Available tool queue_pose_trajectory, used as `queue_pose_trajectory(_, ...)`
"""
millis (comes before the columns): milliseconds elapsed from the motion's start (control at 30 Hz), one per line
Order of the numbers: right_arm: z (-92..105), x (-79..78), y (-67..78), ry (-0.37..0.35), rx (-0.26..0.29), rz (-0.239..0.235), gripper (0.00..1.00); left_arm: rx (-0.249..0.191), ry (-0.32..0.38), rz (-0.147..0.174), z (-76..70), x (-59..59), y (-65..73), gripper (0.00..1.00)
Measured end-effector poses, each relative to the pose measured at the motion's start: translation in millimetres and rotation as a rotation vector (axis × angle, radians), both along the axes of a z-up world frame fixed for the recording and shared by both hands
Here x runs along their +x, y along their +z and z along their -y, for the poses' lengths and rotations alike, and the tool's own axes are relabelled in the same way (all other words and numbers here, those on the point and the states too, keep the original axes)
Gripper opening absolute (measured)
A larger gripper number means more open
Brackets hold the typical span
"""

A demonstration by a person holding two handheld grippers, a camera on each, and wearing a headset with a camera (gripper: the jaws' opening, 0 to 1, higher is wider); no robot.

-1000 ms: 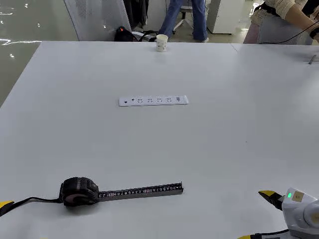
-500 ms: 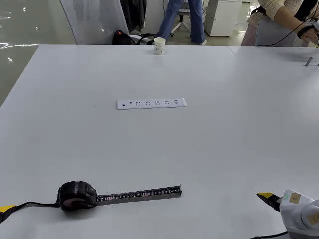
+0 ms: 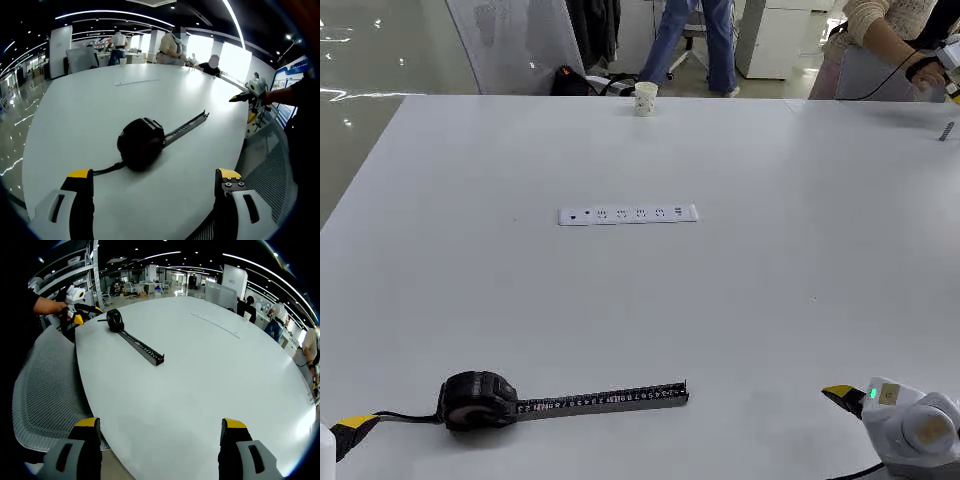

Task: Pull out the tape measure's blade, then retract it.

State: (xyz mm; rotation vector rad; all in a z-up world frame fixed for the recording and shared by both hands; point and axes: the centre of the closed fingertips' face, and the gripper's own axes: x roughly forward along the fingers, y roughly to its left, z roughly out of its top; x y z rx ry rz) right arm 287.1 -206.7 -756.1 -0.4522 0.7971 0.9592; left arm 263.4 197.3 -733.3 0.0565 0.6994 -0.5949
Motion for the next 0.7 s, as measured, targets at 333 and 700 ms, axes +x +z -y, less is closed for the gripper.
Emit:
queue_pose_trajectory(333,-16.7,9.5,6.3,0.095,-0.009,-0.031,0.99,0.078,-0.022,-0.001,17.9,8.2,-9.3,0.99)
queue_pose_trajectory(700,-38.5,20.6,9.7,0.159,-0.018,-0.068,0.99,0.053,0.126,-0.018,13.9,31.2,-11.4,0.99)
